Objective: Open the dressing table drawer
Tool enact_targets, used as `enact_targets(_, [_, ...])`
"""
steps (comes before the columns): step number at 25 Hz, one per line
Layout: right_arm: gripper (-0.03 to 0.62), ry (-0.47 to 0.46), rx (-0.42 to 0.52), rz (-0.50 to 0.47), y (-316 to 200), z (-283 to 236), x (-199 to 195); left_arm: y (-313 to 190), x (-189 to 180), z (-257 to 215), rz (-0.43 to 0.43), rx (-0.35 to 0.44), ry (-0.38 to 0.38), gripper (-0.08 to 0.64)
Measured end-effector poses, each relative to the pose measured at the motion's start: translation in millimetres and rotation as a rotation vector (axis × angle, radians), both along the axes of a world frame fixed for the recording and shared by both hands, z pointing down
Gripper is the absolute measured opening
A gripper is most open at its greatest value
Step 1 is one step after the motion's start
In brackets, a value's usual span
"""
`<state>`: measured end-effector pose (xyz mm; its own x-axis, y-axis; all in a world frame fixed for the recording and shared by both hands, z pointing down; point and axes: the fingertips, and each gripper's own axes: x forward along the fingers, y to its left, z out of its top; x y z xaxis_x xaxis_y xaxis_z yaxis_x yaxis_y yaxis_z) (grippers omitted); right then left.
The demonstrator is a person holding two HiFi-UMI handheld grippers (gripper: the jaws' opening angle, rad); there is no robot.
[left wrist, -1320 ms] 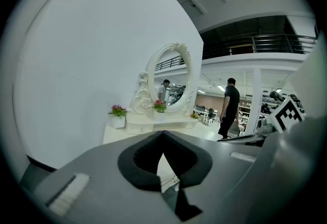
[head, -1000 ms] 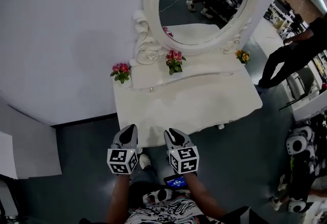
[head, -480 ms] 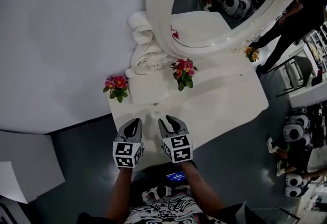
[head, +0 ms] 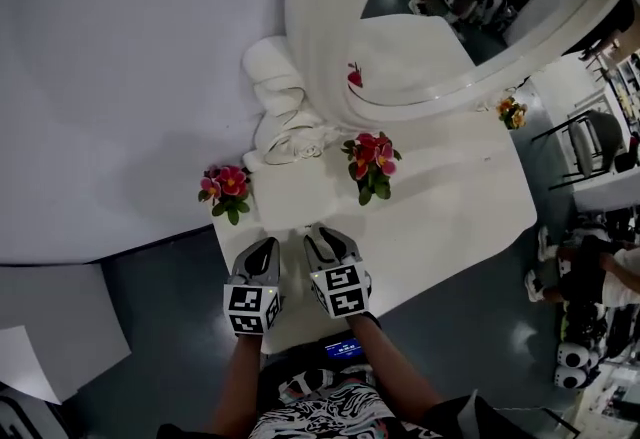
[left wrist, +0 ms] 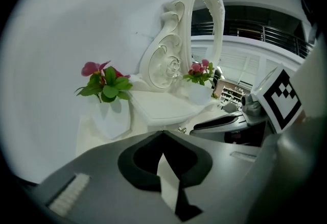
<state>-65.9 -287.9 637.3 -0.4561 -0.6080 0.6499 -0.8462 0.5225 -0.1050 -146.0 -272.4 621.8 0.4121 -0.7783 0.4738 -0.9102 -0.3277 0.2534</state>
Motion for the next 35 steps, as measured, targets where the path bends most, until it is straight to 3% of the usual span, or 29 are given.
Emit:
enact_targets(12, [0.095,0.007,-0.002,-0.047,-21.2,22.3,-11.5,2.1,0.8,9.3,0.000,-0.035,0.028,0.002])
enact_targets(19, [0.095,0.018,-0.017,-0.036,4.3,22.0,-0.9,10.5,-6.2,4.2,-0.026,-0.030,0.089,0.002])
enact_targets(35, [0.098,0.013,-0.037,-0.013,37.6,26.6,13.0,25.1,-5.7,-1.4,-0.057,-0.004,0.080,0.002])
